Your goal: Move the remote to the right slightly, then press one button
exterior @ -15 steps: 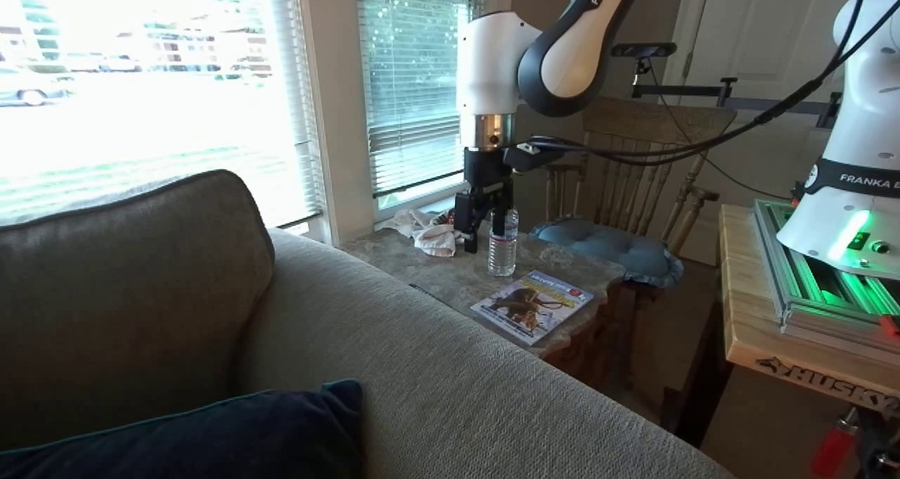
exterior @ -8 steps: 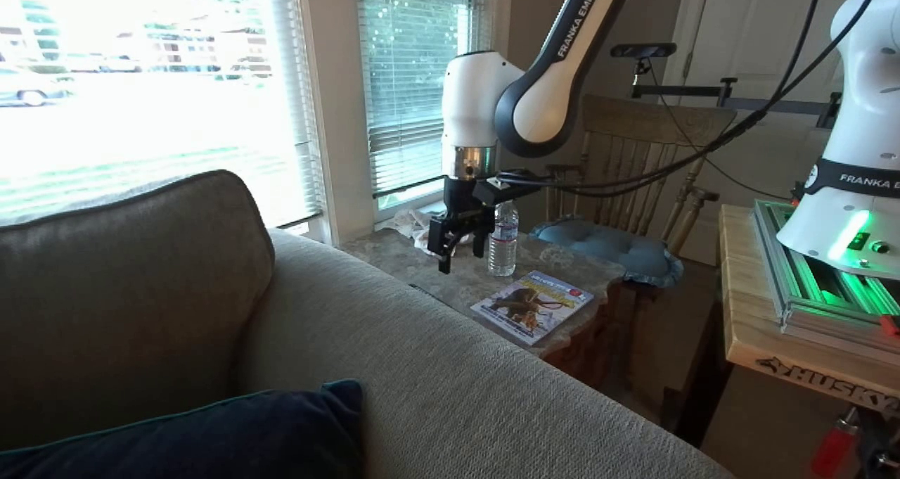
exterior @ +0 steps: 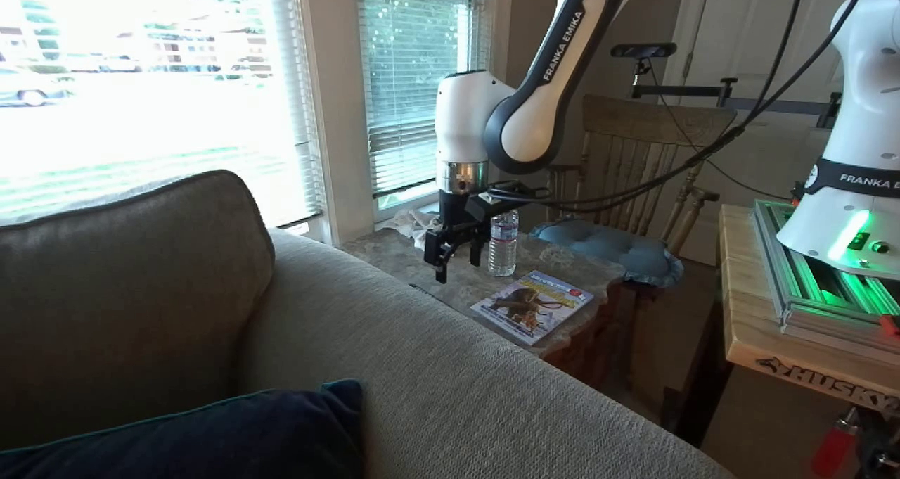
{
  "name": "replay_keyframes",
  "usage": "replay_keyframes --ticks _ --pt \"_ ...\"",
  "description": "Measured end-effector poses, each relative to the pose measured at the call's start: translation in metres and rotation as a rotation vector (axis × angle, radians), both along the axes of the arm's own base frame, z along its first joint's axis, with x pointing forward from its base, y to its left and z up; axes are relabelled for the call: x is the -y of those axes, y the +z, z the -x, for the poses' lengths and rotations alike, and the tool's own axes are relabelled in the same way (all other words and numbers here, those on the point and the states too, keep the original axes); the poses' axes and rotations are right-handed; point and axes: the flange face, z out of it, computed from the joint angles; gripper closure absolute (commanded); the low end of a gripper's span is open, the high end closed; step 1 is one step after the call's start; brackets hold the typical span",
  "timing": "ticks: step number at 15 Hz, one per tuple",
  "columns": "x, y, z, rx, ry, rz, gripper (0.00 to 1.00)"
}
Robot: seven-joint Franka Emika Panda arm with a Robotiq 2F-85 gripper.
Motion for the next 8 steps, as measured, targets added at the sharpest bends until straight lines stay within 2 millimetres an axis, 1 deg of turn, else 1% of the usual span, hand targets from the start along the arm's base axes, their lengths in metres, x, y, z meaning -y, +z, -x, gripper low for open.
replay_keyframes --ticks 4,8 --pt "0.0030 -0.0026 -0.0011 0.011 0.094 0.043 0.00" --pt "0.0017 -0.0080 -0.0017 0.009 0.112 0.050 0.00"
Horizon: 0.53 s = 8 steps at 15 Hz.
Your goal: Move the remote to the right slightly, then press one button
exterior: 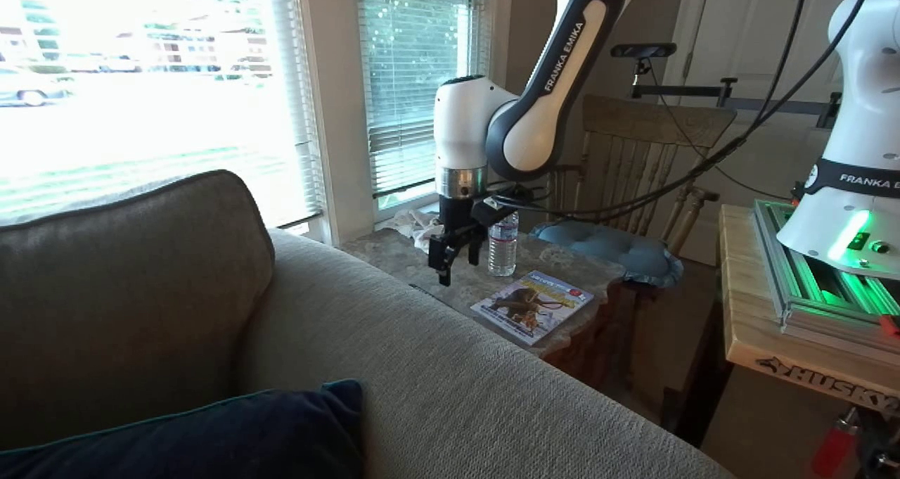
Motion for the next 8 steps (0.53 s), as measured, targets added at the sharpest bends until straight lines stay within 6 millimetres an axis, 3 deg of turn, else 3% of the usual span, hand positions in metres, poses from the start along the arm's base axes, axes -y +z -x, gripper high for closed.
replay_keyframes --ticks 8 --pt "-0.011 -0.032 0.001 -0.017 0.010 -0.007 0.00"
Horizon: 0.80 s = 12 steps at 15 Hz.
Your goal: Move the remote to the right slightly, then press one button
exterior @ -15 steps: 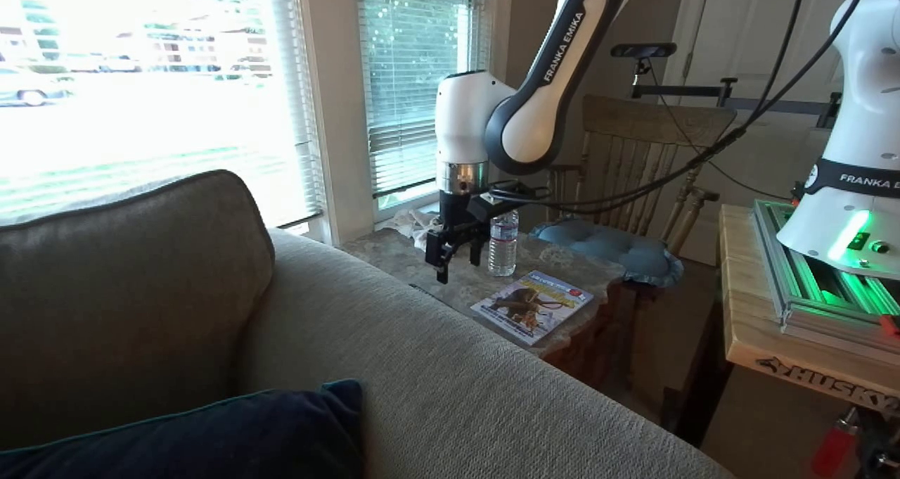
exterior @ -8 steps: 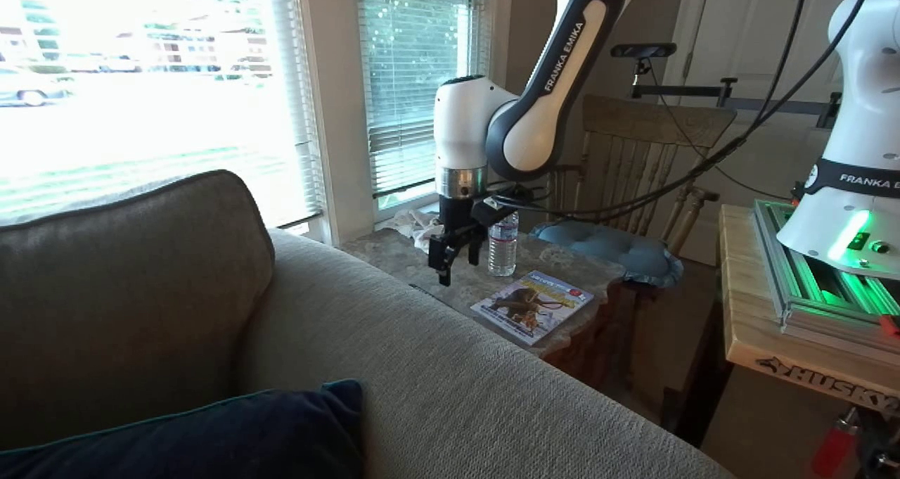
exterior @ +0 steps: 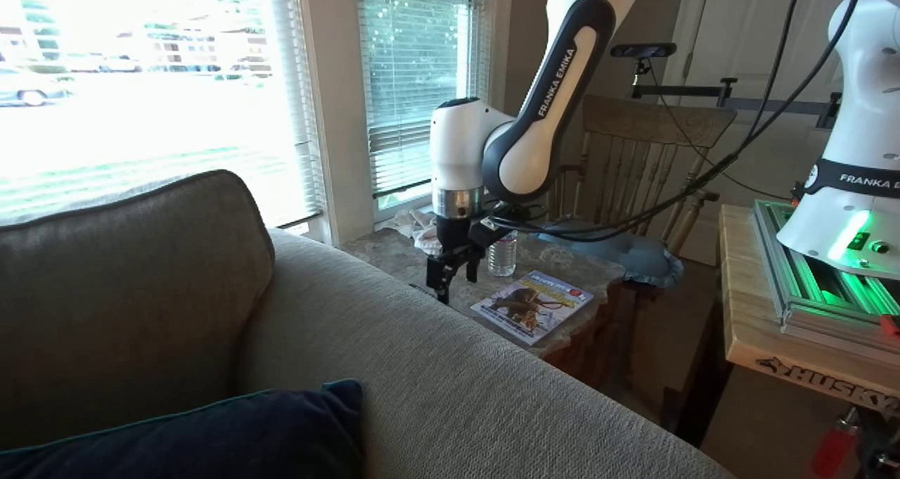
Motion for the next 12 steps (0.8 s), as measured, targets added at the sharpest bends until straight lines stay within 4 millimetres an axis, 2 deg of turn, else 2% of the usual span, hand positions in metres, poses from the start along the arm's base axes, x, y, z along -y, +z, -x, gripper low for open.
replay_keyframes --ticks 7,12 --pt "-0.010 -0.022 -0.009 0.037 0.005 -0.040 0.00" --pt "-0.010 -0.031 -0.014 0.043 0.016 -0.049 0.00"
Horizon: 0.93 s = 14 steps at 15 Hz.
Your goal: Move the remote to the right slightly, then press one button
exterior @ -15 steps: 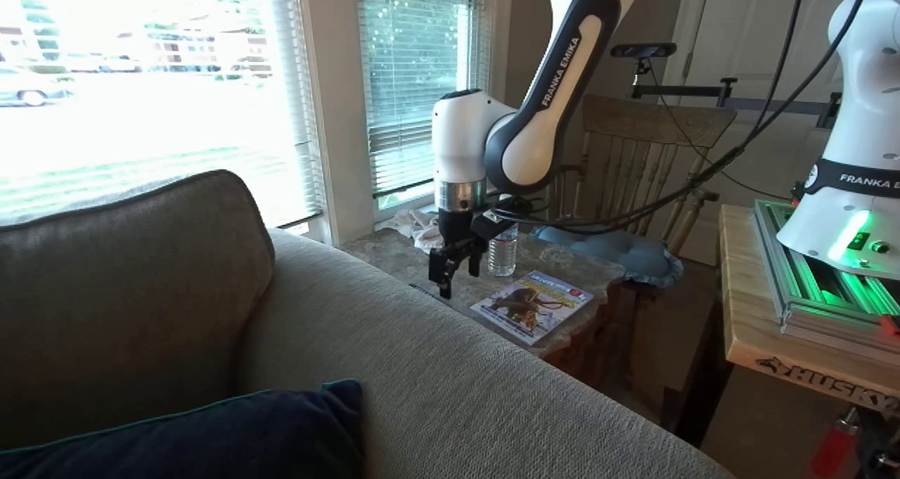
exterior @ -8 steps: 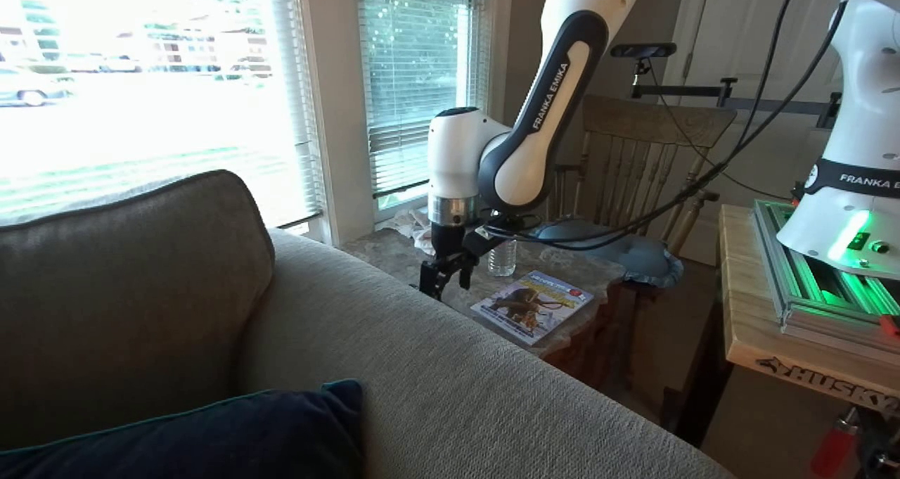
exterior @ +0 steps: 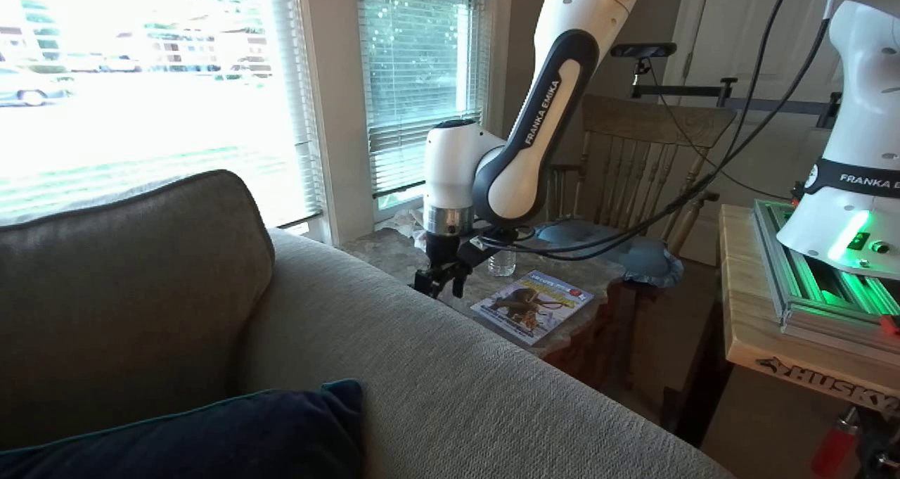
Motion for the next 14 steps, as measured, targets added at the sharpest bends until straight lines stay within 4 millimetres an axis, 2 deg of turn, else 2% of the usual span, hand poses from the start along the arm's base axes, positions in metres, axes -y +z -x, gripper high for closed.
replay_keyframes --ticks 2,4,6,11,14 --pt "0.000 -0.002 -0.001 0.001 0.008 0.000 0.00" --pt "0.000 -0.003 -0.002 0.003 0.015 0.000 0.04" --pt "0.000 -0.005 -0.004 0.004 0.022 0.001 0.29" --pt "-0.002 -0.014 -0.005 0.004 0.027 0.002 0.66" --pt "-0.003 -0.016 -0.007 0.006 0.030 0.001 0.69"
